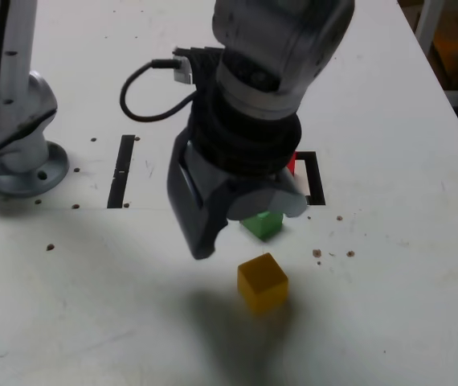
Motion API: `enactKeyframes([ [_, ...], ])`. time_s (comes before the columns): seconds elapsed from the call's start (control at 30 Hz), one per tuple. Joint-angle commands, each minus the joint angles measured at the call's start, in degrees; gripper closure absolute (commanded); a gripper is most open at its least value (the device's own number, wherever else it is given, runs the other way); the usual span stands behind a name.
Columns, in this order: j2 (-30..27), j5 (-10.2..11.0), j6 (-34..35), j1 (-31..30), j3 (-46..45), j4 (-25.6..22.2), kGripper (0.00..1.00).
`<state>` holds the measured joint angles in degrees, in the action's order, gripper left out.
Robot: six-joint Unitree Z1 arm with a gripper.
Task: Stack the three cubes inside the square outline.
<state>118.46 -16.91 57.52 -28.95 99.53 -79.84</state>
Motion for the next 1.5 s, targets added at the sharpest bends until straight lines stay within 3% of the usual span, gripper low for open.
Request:
enactKeyframes([
  [0.0,0.85,-0.09,-0.23,0.14,-0.28,0.71,0.01],
  [0.4,4.27,-2.99,-2.33,0.33,-4.95,10.17,0.01],
  [0.8,5.21,-3.53,-5.40,0.48,-7.47,14.69,0.08],
  [1.2,5.27,-4.23,-5.27,0.84,-7.84,14.81,0.45],
  [1.47,5.34,-3.88,-5.54,1.01,-7.69,14.22,0.54],
])
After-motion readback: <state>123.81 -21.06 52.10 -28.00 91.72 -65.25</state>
